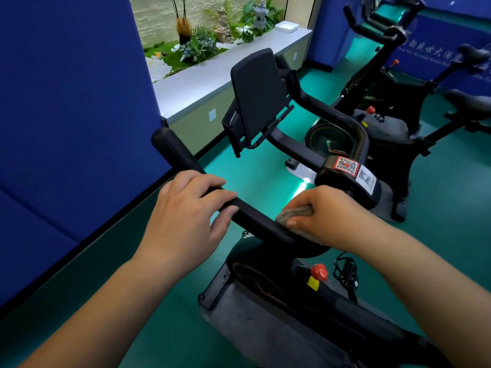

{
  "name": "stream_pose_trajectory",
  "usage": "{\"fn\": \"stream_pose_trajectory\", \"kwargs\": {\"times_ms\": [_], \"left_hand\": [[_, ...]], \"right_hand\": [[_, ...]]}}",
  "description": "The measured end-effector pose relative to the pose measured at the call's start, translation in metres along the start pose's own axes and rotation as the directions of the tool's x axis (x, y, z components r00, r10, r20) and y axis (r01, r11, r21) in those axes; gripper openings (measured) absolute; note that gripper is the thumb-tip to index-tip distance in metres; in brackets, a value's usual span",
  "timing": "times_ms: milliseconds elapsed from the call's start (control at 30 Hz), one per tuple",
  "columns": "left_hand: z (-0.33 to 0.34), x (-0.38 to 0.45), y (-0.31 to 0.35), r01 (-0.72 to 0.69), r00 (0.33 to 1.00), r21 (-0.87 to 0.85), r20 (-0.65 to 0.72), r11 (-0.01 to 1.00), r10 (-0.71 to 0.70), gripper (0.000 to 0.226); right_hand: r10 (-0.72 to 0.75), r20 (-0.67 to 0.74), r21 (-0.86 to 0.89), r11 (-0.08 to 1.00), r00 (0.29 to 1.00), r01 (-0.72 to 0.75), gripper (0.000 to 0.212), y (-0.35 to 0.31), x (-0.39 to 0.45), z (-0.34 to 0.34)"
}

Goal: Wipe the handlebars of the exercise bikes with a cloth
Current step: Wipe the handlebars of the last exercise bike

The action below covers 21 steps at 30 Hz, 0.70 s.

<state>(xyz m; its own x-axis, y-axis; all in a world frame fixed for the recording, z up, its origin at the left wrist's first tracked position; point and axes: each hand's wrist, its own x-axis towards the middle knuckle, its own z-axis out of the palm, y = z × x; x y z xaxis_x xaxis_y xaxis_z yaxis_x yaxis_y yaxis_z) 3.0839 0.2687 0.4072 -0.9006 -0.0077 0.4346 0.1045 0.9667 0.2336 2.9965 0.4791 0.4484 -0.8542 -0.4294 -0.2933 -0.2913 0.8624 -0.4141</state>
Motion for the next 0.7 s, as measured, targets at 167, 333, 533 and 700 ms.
{"fn": "stream_pose_trajectory", "kwargs": {"times_ms": [167, 333, 533, 700], "left_hand": [[-0.010, 0.002, -0.016, 0.043, 0.996, 0.019, -0.083, 0.999, -0.042, 0.024], [-0.024, 0.006, -0.034, 0.107, 0.987, 0.048, -0.123, 0.993, -0.101, 0.033], [-0.031, 0.011, -0.049, 0.138, 0.981, -0.023, -0.138, 0.990, -0.140, 0.047], [-0.035, 0.017, -0.053, 0.131, 0.980, -0.060, -0.141, 0.990, -0.139, 0.050]], "right_hand": [[0.005, -0.118, 0.268, 0.963, 0.993, 0.027, 0.019, -0.021, 0.010, 0.016], [-0.015, -0.260, 0.413, 0.902, 0.965, 0.125, 0.020, -0.044, 0.020, 0.027], [0.012, -0.277, 0.391, 0.915, 0.961, 0.101, 0.017, -0.042, 0.021, 0.035], [-0.037, -0.383, 0.464, 0.856, 0.923, 0.226, 0.017, -0.087, 0.043, 0.040]]}}
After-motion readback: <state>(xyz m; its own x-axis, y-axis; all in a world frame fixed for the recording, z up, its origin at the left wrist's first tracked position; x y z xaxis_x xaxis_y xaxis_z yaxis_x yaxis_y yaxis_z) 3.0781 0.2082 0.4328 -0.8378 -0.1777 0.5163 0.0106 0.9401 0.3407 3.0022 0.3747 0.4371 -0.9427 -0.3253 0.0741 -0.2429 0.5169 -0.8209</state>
